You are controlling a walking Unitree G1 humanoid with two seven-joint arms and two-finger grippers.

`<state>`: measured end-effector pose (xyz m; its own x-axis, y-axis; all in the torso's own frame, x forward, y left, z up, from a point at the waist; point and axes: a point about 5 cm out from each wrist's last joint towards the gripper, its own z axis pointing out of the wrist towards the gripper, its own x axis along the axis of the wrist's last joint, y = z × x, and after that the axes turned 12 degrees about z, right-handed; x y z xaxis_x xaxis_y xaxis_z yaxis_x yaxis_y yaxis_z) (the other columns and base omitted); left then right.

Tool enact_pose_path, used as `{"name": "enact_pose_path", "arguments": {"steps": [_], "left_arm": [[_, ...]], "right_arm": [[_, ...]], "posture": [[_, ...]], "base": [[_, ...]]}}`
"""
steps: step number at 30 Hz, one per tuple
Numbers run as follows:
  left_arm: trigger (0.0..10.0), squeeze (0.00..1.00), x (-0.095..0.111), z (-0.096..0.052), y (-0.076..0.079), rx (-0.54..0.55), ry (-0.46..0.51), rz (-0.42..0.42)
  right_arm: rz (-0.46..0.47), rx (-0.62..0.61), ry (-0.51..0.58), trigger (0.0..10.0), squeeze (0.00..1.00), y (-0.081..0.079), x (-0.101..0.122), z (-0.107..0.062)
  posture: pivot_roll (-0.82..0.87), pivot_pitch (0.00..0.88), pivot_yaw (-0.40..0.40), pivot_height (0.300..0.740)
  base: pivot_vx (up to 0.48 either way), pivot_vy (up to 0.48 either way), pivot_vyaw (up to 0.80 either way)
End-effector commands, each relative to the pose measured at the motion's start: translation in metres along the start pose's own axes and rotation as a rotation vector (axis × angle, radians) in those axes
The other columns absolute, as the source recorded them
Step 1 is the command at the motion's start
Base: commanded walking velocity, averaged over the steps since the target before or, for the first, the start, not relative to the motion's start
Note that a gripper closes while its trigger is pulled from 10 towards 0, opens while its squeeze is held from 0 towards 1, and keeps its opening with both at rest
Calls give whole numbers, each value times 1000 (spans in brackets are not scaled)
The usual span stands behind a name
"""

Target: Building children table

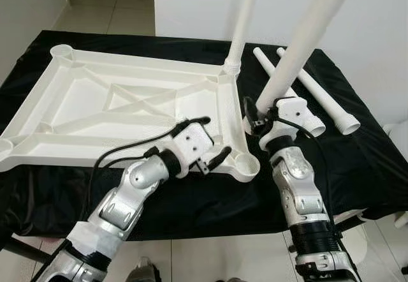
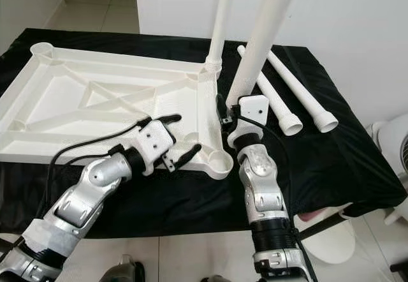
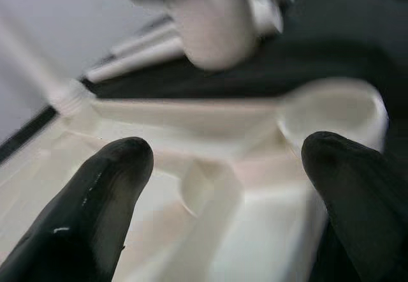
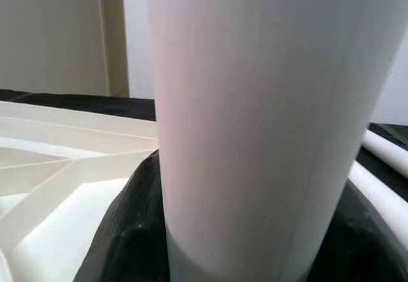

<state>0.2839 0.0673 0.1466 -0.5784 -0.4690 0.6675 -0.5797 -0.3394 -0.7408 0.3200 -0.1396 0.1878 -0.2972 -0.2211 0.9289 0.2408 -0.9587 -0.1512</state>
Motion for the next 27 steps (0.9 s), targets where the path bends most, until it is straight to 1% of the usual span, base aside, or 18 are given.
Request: {"name": "enact_pose_path", "arguments": {"steps": [1,5,7,10,12,15,17,19,24,25,27], "left_arm": [[10000,0,-3,2,9,-43,2,27],[10000,0,-5,2,11,-46,-1,15],[10000,0,-12,5,12,-63,-26,10],[10000,0,-19,7,9,-46,-57,23],[10000,0,-25,10,6,-24,-82,35],[10000,0,-31,13,0,6,-121,86],[10000,0,-31,13,0,8,-123,92],[10000,0,-34,15,-7,27,-135,87],[10000,0,-37,18,-13,45,-144,89],[10000,0,-39,19,-18,59,-152,113],[10000,0,-40,20,-20,63,-153,111]], "right_arm": [[-2,-4,17,10000,0,3,5,-1],[-4,-8,21,10000,0,4,6,-2],[-12,-15,22,10000,0,7,7,-2],[-12,-15,27,10000,0,7,9,-2],[-16,-18,28,10000,0,8,9,-2],[-10,-26,30,10000,0,9,10,-3],[-9,-27,30,10000,0,9,10,-3],[-9,-29,30,10000,0,8,10,-3],[-1,-33,23,10000,0,7,8,-5],[11,-32,8,10000,0,5,5,-7],[14,-27,-3,10000,0,4,4,-8]], "posture": [[62,66,-62,740],[61,66,-61,740],[55,66,-60,740],[48,67,-56,740],[47,69,-54,740],[44,68,-51,740],[44,68,-51,740],[40,69,-47,740],[38,73,-43,740],[35,75,-40,740],[35,75,-39,740]], "base": [[0,0,0],[0,0,0],[0,0,0],[0,0,0],[0,0,0],[0,0,0],[0,0,0],[0,0,0],[0,0,0],[0,0,0],[0,0,0]]}}
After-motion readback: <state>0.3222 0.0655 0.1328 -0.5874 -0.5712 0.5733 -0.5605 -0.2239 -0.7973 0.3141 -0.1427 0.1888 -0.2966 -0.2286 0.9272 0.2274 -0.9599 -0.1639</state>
